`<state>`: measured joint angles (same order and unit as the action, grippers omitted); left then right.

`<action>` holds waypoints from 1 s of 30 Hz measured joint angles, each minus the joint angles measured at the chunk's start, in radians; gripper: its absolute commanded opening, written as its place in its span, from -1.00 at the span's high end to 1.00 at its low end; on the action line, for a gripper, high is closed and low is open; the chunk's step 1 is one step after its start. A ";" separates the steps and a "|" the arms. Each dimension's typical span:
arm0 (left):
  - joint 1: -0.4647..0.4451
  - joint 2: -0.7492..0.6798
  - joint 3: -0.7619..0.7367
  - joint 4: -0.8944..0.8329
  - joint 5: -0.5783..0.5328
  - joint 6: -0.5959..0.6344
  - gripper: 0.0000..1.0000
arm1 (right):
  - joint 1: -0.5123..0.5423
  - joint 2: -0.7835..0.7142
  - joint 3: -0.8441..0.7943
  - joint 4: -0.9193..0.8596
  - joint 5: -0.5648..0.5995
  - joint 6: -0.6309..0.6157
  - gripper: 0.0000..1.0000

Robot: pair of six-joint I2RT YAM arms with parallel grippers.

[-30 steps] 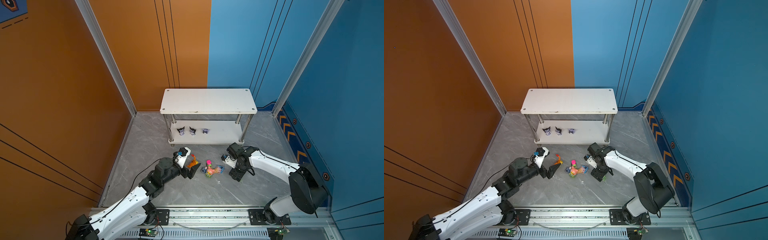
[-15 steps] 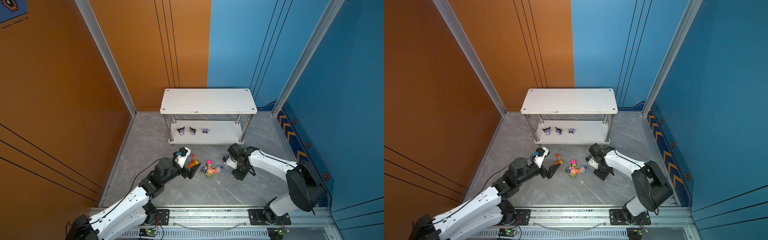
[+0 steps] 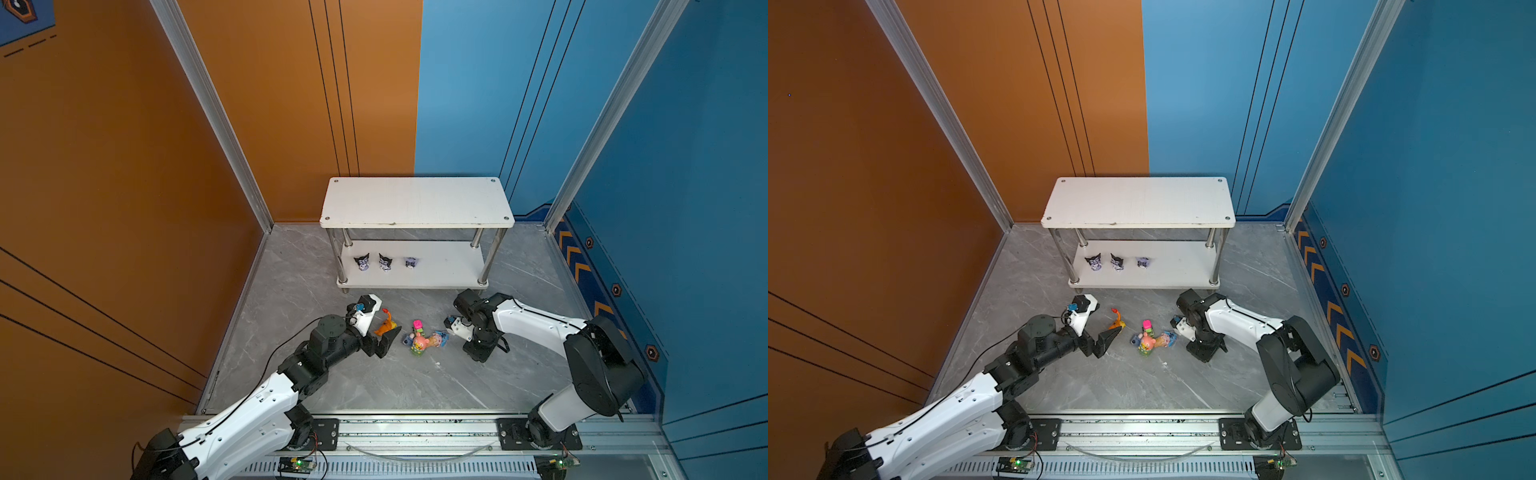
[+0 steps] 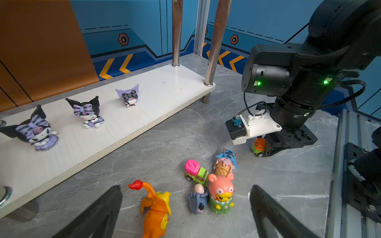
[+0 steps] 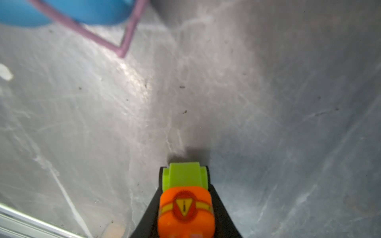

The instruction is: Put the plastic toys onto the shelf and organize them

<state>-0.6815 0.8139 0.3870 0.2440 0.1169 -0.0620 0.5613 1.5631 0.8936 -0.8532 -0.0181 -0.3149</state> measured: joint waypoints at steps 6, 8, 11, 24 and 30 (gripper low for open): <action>0.001 0.002 0.000 0.000 0.000 0.000 -0.96 | -0.014 -0.009 0.014 -0.002 -0.013 0.011 0.52; 0.001 0.002 0.000 0.000 0.000 0.000 -0.96 | -0.024 -0.002 0.036 -0.002 -0.031 0.029 0.55; 0.001 0.004 0.000 0.001 0.000 0.000 -0.96 | -0.042 0.021 0.071 0.011 -0.038 0.077 0.55; 0.001 0.023 0.000 0.014 0.000 -0.001 -0.96 | -0.020 0.035 0.129 0.136 0.125 0.468 0.50; 0.002 0.032 0.000 0.019 0.001 -0.008 -0.96 | -0.009 0.049 0.130 0.164 0.137 0.551 0.50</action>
<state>-0.6796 0.8459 0.3870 0.2626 0.1181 -0.0700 0.5522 1.6119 1.0241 -0.6888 0.1192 0.2359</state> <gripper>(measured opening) 0.978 0.296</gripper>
